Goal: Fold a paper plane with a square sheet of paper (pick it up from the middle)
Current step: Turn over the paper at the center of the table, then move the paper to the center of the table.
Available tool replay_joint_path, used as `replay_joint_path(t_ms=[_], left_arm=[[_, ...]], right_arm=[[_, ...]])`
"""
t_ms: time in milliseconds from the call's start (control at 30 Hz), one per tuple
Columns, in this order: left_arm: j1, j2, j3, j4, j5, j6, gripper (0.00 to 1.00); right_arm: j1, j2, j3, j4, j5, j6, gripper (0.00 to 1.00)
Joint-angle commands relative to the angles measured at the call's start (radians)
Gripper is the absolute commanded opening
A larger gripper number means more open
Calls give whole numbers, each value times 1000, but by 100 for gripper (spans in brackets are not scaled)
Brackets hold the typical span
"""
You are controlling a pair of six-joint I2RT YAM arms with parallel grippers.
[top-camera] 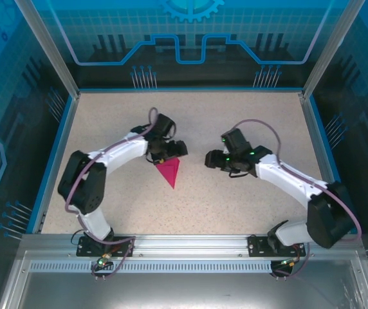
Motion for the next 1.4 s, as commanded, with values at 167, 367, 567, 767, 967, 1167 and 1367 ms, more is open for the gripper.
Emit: replay_joint_path(t_ms=[167, 367, 567, 767, 967, 1167, 1367], left_arm=[[170, -176, -89, -11, 7, 16, 97], [273, -245, -148, -44, -23, 15, 99], [342, -275, -193, -45, -5, 7, 99], [350, -267, -202, -40, 20, 5, 99], [348, -258, -215, -24, 57, 13, 99], [348, -266, -246, 3, 126, 29, 99], [342, -296, -322, 87, 237, 14, 99]], right_arm=[[259, 336, 270, 89, -29, 14, 47], [335, 561, 499, 35, -82, -20, 43], [316, 663, 580, -42, -55, -52, 43], [292, 704, 585, -114, -29, -112, 43], [271, 687, 512, -182, -43, -286, 42], [228, 595, 341, -210, -56, -501, 42], [187, 429, 264, -114, -150, -421, 45]])
